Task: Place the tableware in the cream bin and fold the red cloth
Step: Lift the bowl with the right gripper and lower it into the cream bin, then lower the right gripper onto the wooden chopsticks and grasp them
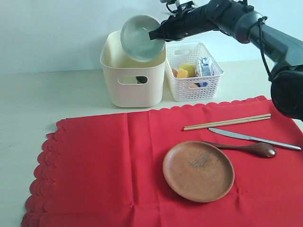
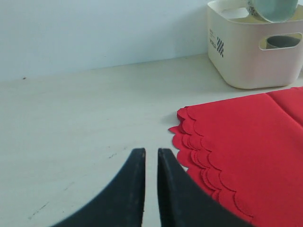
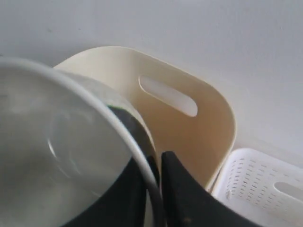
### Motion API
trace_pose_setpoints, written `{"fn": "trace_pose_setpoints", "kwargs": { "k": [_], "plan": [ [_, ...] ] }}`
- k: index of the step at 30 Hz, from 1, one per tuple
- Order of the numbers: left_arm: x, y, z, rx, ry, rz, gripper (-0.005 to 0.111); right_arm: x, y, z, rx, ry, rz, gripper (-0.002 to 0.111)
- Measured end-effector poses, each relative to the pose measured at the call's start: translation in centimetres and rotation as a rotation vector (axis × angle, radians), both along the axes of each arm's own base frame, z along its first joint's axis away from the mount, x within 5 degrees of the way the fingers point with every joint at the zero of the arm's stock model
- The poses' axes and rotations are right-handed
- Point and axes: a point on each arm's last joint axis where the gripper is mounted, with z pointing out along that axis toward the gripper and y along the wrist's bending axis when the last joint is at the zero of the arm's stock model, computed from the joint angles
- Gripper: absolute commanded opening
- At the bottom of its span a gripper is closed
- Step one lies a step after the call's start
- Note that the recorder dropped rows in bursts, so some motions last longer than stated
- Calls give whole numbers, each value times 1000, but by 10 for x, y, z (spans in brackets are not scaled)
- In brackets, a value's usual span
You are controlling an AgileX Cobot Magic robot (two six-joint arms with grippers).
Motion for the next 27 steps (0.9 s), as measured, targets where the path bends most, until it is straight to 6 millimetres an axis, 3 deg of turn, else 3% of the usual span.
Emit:
{"fn": "trace_pose_setpoints", "kwargs": {
  "k": [2,5,12,16,21,27],
  "plan": [
    [0,0,0,0,0,0,12,0,0,0,4,0,2,47],
    [0,0,0,0,0,0,12,0,0,2,4,-4,4,49],
    [0,0,0,0,0,0,12,-22,-6,61,-32,-11,86,49],
    [0,0,0,0,0,0,12,-36,-14,82,-85,63,114,47],
    [0,0,0,0,0,0,12,-47,-42,79,-169,268,65,45],
    [0,0,0,0,0,0,12,-46,-68,75,-178,373,-46,45]
  ]
}}
